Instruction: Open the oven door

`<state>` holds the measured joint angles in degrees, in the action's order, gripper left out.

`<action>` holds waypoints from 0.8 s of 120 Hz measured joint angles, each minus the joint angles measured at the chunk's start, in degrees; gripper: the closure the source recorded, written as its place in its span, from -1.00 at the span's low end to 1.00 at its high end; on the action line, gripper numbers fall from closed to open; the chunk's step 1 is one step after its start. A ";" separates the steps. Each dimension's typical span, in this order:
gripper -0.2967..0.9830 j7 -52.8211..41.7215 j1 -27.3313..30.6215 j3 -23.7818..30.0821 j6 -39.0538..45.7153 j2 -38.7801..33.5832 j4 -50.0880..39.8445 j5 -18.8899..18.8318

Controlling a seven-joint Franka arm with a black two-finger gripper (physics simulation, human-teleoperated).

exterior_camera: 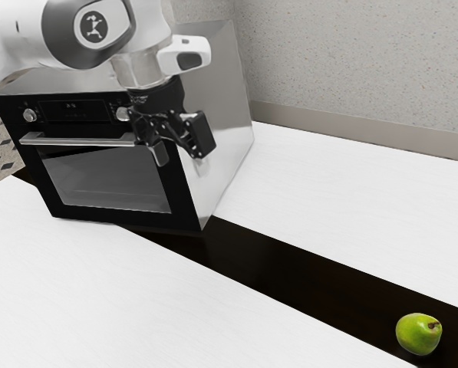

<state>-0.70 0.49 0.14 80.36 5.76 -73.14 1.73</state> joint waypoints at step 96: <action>-0.54 -43.51 1.08 -21.36 32.45 -22.63 -28.95 -10.49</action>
<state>-44.21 1.57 -21.22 112.81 -16.87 -102.09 -8.76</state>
